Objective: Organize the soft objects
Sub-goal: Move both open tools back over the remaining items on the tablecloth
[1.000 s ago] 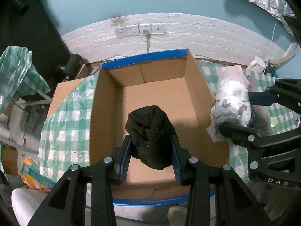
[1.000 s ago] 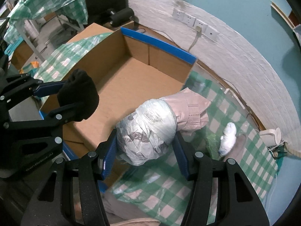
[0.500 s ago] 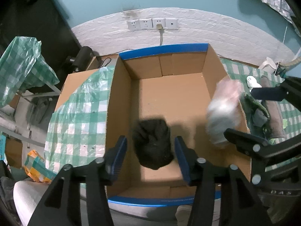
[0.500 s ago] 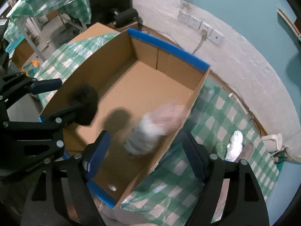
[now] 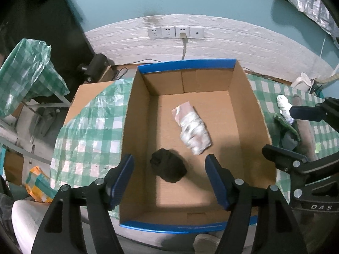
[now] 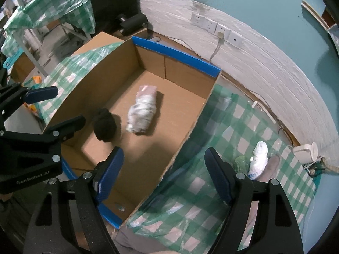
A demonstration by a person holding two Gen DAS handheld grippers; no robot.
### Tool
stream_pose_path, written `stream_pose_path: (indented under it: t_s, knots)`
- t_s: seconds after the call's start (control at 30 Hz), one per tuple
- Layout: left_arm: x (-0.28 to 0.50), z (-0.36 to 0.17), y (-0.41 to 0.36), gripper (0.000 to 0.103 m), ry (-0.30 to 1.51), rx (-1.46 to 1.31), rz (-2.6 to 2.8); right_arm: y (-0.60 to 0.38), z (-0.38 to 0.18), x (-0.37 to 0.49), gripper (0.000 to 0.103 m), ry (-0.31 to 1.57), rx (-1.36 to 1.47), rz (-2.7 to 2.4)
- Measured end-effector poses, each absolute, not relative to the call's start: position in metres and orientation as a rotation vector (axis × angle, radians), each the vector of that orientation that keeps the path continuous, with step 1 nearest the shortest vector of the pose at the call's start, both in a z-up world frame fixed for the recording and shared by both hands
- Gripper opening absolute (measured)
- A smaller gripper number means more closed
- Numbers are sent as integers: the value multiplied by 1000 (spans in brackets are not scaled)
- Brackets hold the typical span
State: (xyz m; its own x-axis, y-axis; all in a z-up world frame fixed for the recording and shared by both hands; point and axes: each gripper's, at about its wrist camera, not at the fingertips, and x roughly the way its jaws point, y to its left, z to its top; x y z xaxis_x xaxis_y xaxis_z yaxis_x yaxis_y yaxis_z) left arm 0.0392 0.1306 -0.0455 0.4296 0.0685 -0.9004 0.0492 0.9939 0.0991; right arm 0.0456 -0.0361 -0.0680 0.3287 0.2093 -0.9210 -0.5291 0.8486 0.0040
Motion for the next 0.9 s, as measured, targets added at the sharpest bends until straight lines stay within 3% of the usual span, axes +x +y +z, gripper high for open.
stream_pose_path:
  t_s: [0.3,0.9]
  knots:
    - [38,-35,112,76,1095,123,-20,-64,-72,43,79,1142,-310,458]
    - [40,-33,55,76,1096,167,-85,-140,-76,38,79,1153,-224,365]
